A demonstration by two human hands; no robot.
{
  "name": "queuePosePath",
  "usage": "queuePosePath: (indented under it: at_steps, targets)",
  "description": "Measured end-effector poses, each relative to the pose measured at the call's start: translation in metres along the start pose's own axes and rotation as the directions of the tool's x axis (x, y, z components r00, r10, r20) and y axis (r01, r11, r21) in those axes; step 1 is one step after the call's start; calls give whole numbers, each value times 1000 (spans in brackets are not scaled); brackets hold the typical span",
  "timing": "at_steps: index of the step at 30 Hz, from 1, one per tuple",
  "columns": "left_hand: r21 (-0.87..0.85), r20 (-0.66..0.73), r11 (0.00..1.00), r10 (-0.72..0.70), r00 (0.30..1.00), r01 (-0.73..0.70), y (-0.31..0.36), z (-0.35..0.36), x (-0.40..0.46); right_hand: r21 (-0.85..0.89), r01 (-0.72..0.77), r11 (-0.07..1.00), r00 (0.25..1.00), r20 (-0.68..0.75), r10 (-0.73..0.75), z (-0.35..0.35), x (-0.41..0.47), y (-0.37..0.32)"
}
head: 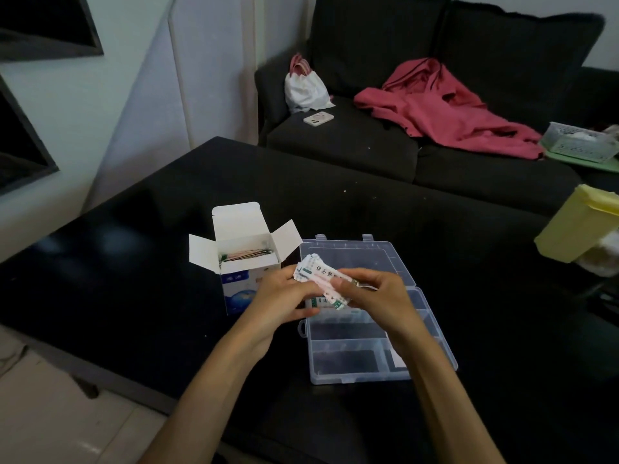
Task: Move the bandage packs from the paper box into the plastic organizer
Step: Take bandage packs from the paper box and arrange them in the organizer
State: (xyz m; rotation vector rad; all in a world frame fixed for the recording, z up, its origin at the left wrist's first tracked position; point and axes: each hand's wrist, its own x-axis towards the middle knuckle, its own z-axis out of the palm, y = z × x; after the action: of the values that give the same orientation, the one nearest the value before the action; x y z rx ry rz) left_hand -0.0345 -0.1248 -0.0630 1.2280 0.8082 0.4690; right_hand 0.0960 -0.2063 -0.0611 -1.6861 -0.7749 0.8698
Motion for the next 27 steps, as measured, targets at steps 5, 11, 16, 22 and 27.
queuePosePath:
  at_steps: [5,11,16,22,27]
  targets:
    - [100,-11,994,44,999,-43,-1,-1,0,-26,31,999,1000,7,-31,0,-1,0]
    - [175,-76,978,130,989,-115,-7,-2,2,210,-100,973,994,-12,105,-8,2,-1]
    - [138,-67,983,131,989,-121,-6,-1,2,64,-71,995,997,38,68,-4,1,1]
    - [119,-74,979,173,982,-163,-5,-1,0,91,-169,981,984,73,163,1,2,0]
    - [221,-143,949,258,955,-223,-7,-2,2,111,-201,973,965,192,178,1,1,3]
